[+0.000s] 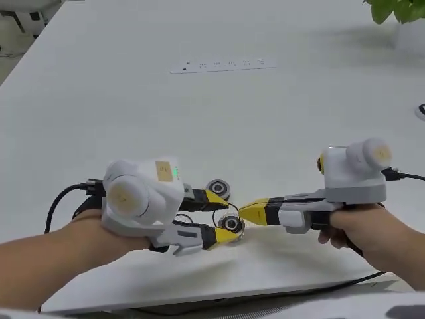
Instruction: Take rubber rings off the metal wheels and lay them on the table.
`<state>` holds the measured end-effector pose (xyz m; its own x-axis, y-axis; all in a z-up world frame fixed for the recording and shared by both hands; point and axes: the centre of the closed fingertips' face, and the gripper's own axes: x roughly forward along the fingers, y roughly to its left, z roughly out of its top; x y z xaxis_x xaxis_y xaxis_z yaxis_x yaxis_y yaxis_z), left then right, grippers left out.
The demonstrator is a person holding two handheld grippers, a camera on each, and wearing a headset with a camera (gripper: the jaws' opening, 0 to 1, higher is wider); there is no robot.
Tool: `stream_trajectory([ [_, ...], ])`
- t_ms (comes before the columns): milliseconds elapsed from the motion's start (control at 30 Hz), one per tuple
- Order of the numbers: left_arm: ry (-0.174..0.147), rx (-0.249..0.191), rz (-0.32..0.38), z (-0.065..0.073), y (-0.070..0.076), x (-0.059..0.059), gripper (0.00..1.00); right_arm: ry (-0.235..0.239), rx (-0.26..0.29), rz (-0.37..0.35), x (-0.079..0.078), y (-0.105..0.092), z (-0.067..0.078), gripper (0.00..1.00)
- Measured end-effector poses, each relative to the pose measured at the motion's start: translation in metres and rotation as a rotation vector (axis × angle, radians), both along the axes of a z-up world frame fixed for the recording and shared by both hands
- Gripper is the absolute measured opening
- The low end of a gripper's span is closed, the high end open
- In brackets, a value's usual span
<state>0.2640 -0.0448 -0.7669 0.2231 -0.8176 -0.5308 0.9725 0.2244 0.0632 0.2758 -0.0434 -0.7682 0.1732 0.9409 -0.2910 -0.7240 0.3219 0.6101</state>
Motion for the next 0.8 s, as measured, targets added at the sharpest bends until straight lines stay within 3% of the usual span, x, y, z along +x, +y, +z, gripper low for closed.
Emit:
stream_trajectory([
  [433, 0.002, -0.05, 0.021, 0.021, 0.008, -0.003, 0.38, -0.007, 0.03, 0.003, -0.001, 0.001, 0.013, 0.0],
  [800, -0.003, -0.063, 0.038, 0.031, 0.015, -0.002, 0.46, -0.021, 0.045, 0.021, -0.001, 0.006, 0.023, 0.0],
])
